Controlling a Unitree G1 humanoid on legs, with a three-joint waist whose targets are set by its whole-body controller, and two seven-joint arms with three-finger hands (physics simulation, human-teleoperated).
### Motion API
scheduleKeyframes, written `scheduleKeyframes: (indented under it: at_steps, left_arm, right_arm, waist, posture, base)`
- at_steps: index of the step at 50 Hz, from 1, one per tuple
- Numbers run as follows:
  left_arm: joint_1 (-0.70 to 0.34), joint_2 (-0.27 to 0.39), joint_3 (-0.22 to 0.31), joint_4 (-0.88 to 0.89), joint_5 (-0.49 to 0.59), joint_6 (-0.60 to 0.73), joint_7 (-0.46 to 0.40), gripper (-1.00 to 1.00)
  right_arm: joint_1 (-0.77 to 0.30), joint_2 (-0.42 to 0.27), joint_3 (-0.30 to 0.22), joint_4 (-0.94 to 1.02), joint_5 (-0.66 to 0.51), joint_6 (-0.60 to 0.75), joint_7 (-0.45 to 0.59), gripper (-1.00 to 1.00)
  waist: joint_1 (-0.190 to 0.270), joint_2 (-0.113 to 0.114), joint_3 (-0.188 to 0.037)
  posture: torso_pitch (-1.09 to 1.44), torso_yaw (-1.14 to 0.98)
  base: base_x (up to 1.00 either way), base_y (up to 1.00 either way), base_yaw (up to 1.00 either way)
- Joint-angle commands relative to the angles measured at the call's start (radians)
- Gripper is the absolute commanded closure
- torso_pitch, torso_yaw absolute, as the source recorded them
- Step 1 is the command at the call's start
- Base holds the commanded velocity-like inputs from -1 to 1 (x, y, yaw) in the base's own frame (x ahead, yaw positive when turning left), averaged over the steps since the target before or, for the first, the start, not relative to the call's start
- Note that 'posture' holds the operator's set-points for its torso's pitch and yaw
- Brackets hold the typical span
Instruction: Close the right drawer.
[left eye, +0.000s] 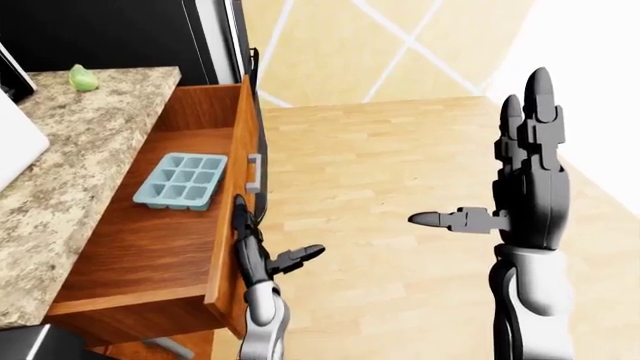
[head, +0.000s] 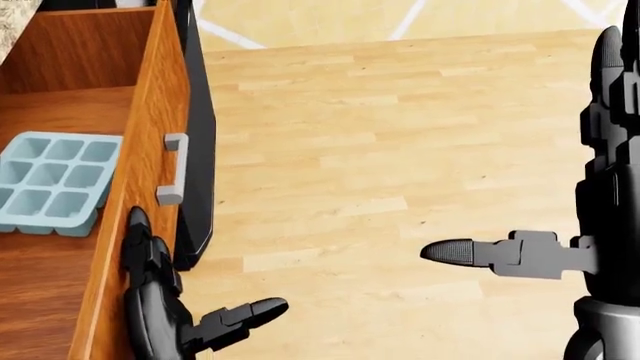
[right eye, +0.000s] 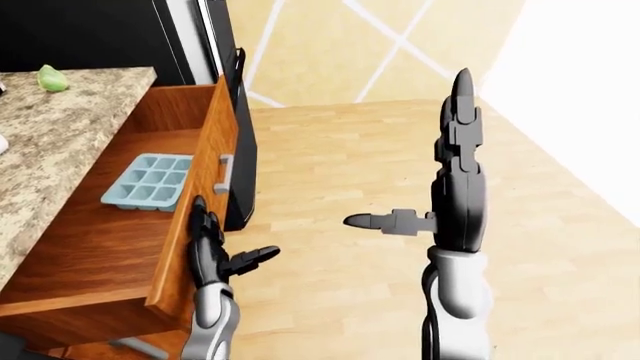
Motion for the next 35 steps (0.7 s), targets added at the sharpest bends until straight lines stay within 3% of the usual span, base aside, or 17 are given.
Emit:
scheduleKeyframes:
  at_steps: [1,35]
  left_arm:
    - [-0.018,0.011,0.054,-0.008,-0.041,-0.014,0.045,-1.00]
    - [-0.094,0.043,0.109,0.092,-0.096,0.017,0.128,-1.00]
  right_arm:
    - [-0.019,-0.006,-0.001,-0.037,0.000,-0.022,-0.003,-1.00]
    - [-0.023,-0.007,-0.002,-0.041,-0.002,-0.014,-0.005,-1.00]
  waist:
    - [0.007,-0.007,-0.013]
    - [0.004,-0.001,-0.017]
  posture:
    - [0.00,0.00]
    - [0.00,0.00]
  base:
    - [0.00,0.00,0.00]
    - [0.00,0.00,0.00]
